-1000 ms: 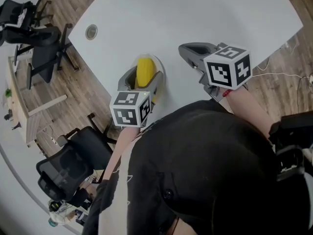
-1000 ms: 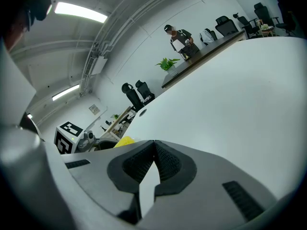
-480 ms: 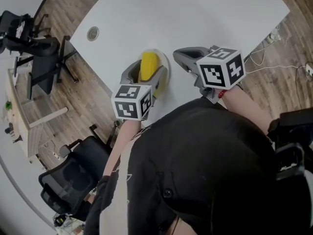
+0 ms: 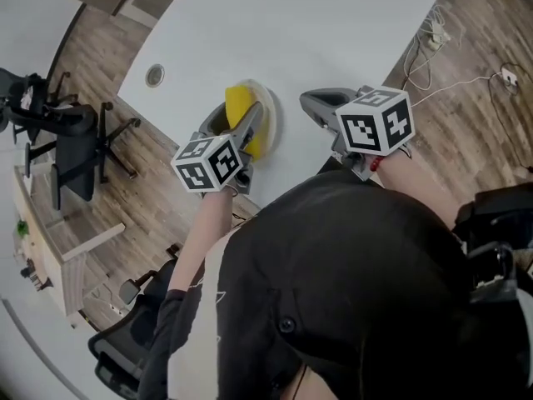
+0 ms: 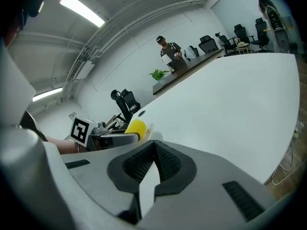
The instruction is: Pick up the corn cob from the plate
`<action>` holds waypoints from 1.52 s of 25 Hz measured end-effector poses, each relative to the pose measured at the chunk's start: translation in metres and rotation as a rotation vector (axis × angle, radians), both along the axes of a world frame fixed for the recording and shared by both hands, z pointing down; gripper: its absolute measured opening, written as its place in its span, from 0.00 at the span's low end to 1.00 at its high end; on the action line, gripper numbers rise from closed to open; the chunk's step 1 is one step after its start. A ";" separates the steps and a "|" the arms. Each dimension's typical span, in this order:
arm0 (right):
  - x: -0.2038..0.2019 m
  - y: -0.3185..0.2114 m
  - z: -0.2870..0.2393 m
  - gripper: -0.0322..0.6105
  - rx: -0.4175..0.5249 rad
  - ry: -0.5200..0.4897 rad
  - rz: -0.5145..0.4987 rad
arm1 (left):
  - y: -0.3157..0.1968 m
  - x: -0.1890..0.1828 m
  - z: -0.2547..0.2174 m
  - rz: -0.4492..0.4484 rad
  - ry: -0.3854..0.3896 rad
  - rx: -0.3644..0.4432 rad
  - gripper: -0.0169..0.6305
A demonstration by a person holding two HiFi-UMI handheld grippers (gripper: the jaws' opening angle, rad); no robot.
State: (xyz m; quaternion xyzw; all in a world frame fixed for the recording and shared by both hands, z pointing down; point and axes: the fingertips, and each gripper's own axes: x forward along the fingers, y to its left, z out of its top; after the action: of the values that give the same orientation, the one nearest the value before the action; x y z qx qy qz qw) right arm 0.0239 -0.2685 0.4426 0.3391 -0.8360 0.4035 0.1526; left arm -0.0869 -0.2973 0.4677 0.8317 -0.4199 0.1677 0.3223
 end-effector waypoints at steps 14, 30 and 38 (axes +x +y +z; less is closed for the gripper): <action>-0.003 0.070 -0.018 0.07 0.037 0.042 0.125 | 0.017 0.000 -0.038 0.119 0.044 0.138 0.44; -0.095 0.134 -0.023 0.07 0.068 0.041 0.019 | 0.121 -0.071 -0.104 0.007 0.351 0.199 0.41; -0.112 0.169 -0.014 0.07 0.040 0.054 -0.054 | 0.174 -0.083 -0.093 -0.018 0.332 0.192 0.41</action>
State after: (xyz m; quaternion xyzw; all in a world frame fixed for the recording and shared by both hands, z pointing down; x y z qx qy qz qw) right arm -0.0882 -0.0998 0.4288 0.3304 -0.8483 0.3730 0.1791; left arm -0.1698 -0.1233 0.3751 0.8710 -0.3826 -0.0157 0.3076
